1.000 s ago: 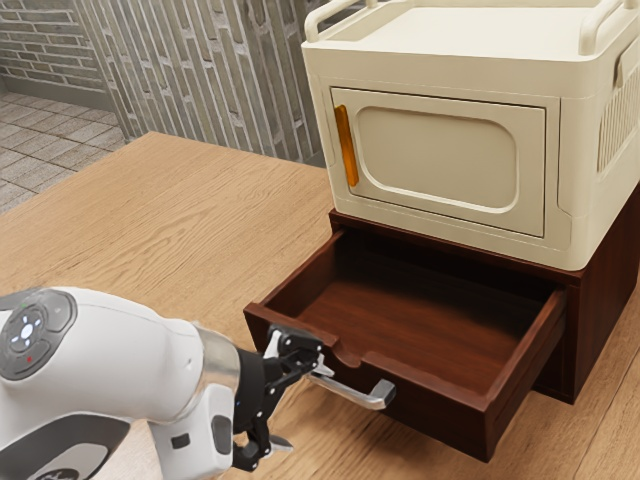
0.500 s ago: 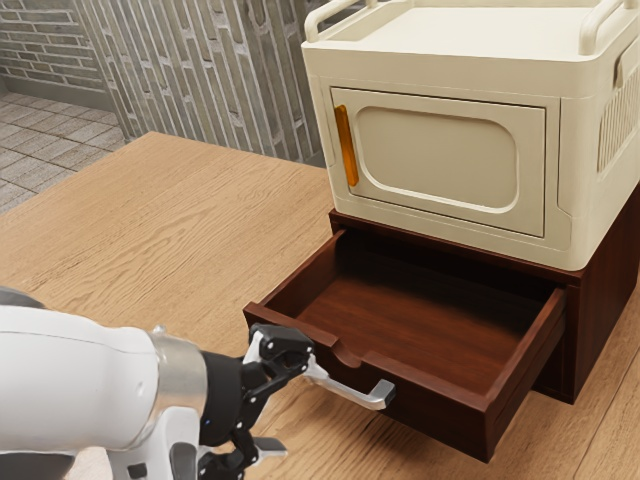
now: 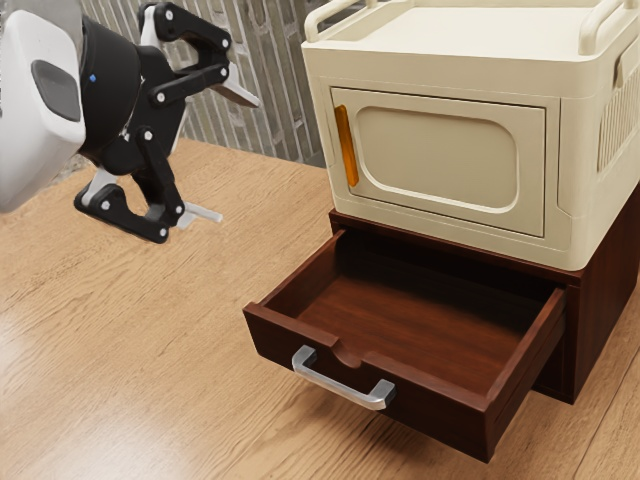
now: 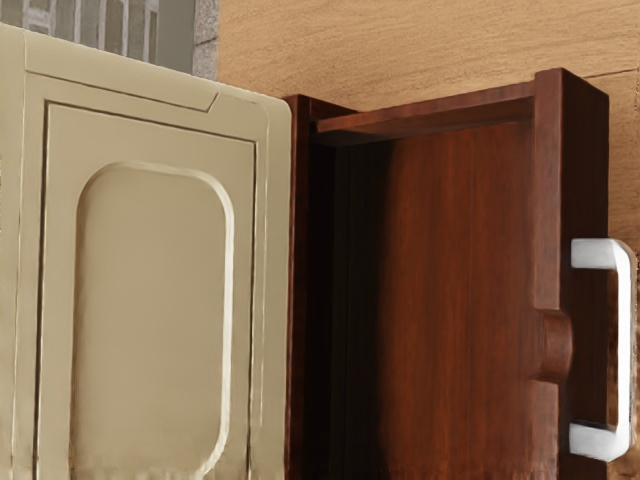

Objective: Pull the drawer handle with one arm to open the drawer

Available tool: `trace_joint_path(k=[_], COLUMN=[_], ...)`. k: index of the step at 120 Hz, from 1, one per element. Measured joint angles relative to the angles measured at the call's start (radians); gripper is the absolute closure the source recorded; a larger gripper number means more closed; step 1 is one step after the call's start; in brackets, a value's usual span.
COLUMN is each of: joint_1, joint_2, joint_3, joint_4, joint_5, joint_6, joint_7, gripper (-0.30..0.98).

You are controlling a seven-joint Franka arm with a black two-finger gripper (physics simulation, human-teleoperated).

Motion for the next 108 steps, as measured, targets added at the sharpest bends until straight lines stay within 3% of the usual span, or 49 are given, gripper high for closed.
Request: trace_joint_path(k=[27,55,71,87,108], joint_1=[0.003,0.003,0.008,0.13,0.184], joint_2=[0.238,0.294,0.296,0.308,0.312], joint_3=[0.105,0.132,0.163,0.172,0.176], joint_4=[0.313,0.472,0.506,0.512,0.504], joint_5=[-0.024,-0.1,-0.094,-0.079,-0.07], joint_6=[-0.354,-0.626,-0.71,-0.751,-0.773], joint_7=[-0.166,-0.42,-0.541,-0.634,-0.724], gripper=[0.0,0.0,0.0,0.0,0.0])
